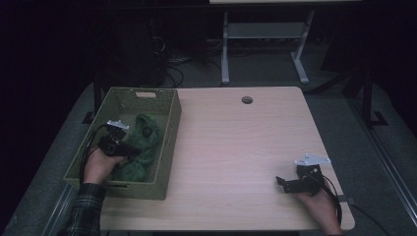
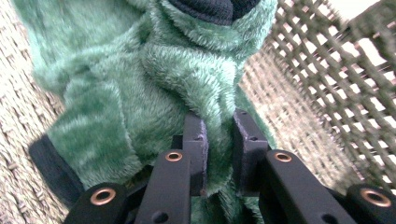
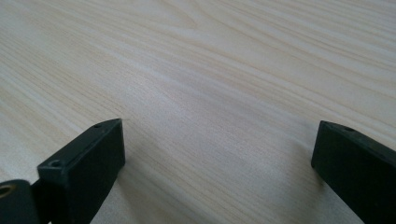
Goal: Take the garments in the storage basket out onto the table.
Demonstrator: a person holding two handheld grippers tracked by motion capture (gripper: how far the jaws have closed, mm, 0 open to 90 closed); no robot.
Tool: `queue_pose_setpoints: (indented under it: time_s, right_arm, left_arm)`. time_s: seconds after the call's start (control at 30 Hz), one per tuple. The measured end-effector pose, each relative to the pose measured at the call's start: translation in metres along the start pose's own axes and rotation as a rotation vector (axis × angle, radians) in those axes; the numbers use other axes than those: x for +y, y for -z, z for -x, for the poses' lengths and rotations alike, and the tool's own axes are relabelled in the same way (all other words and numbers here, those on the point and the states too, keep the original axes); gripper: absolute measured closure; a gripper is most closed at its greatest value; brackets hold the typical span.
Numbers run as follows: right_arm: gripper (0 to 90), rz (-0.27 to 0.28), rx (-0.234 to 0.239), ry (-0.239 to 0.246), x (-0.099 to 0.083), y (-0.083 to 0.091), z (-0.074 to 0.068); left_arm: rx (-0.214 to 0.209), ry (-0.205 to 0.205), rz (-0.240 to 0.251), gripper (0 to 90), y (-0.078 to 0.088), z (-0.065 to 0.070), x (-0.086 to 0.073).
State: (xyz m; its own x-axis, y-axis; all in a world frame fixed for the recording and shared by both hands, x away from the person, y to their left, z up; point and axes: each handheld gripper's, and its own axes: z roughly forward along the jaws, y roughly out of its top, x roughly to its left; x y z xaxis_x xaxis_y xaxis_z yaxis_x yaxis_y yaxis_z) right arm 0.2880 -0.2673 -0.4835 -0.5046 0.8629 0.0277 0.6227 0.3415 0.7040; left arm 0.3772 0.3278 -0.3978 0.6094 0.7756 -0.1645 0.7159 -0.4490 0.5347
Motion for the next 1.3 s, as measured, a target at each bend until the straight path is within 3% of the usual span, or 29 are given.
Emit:
queue_pose_setpoints:
  time_s: [0.37, 0.67, 1.03, 1.3]
  right_arm:
    - [2.3, 0.001, 0.0, 0.002, 0.0, 0.0, 0.0]
    - [2.3, 0.002, 0.0, 0.003, 0.0, 0.0, 0.0]
    - [2.4, 0.0, 0.0, 0.0, 0.0, 0.0, 0.0]
    - [2.3, 0.0, 0.001, 0.0, 0.0, 0.0, 0.0]
  left_arm:
    - [0.009, -0.018, 0.109, 78.1, 0.028, 0.01, 0.009]
    - [-0.013, -0.041, 0.194, 78.3, 0.052, 0.023, 0.024]
    - [-0.035, -0.075, 0.251, 78.4, 0.077, 0.036, 0.041]
    - [-0.028, -0.099, 0.306, 78.4, 0.096, 0.046, 0.054]
